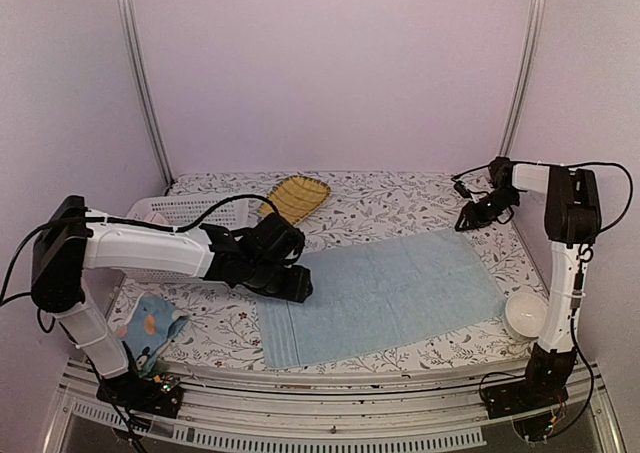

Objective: Roll the towels
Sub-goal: Adjust the towel at the center of the board.

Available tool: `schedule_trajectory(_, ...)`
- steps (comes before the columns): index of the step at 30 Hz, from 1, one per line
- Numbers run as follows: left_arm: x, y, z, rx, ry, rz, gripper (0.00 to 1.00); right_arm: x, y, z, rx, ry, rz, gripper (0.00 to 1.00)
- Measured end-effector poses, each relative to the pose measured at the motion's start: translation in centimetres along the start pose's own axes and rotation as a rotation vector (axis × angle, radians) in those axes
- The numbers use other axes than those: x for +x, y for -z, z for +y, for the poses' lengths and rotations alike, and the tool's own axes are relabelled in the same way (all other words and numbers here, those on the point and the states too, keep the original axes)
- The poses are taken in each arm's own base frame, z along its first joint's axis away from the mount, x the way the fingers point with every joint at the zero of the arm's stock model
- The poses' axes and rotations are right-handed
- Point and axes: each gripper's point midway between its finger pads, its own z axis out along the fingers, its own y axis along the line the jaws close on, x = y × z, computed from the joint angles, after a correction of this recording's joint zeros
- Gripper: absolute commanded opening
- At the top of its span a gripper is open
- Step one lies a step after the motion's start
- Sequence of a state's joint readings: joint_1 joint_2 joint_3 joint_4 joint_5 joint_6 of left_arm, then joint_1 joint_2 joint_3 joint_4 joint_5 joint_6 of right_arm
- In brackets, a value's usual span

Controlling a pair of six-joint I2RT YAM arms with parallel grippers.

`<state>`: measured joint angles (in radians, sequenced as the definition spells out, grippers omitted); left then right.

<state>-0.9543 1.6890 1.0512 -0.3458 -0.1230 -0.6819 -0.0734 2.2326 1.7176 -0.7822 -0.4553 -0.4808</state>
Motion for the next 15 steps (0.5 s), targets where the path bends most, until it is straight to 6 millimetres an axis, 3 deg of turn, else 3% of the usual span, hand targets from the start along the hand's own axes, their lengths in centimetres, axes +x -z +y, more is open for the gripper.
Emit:
schedule_trajectory(10, -0.1, 0.0, -0.4, 0.019, 0.002, -0.003, 0.54, -1.3, -1.9, -0.6, 0.021, 0.006, -0.001, 0.35)
schedule_trajectory(15, -0.1, 0.0, -0.4, 0.021, 0.0, -0.004, 0.54, -1.9, -2.4, 0.1, 0.026, 0.02, 0.004, 0.31)
